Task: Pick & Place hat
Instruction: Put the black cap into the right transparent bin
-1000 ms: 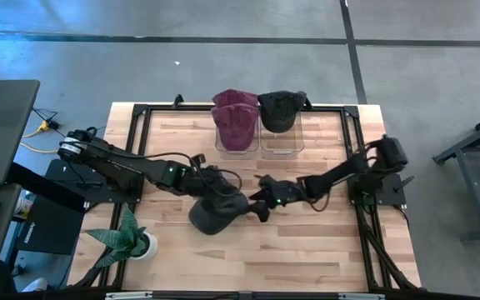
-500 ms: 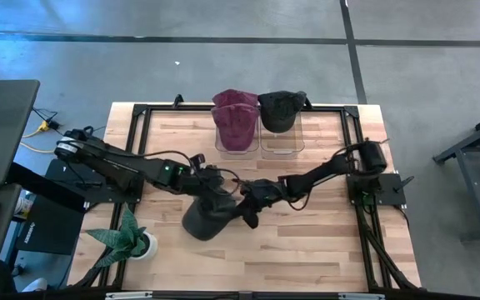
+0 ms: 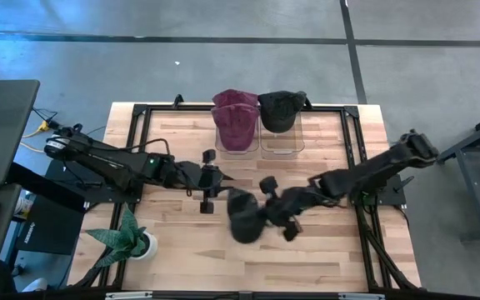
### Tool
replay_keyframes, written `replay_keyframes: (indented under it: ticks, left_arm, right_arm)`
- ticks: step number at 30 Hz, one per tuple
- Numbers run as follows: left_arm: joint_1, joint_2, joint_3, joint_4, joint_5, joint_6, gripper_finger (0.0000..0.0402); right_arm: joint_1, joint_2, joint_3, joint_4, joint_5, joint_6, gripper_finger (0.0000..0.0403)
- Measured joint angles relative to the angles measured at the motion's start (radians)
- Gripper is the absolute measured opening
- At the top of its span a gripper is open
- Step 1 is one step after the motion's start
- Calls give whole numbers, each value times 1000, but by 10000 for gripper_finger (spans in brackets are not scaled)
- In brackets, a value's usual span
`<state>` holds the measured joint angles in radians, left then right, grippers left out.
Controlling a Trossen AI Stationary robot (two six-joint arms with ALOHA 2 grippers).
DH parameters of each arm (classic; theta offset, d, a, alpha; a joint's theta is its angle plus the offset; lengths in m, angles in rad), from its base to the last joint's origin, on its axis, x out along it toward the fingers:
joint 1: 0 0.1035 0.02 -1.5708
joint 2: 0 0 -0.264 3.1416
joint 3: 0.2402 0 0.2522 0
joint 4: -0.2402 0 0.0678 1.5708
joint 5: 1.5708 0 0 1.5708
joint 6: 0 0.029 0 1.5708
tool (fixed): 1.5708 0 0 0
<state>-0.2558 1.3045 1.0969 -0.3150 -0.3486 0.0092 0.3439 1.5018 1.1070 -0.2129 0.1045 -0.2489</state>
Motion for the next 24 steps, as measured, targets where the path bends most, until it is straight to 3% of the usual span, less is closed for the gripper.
replay_keyframes:
  ticks: [6, 12, 18, 24]
  left_arm:
    - [1, 80, -1, 183, 160, 159, 98]
    - [30, 220, 0, 302, 284, 99, 157]
    - [83, 376, -1, 469, 552, -23, 230]
    - [77, 451, -1, 642, 837, 13, 241]
  right_arm:
    - [64, -97, 9, -106, -13, -206, 10]
    - [102, -129, 9, -149, 69, -207, 12]
    - [117, -129, 9, -164, 100, -186, 4]
    - [117, -129, 9, -225, 195, -24, 11]
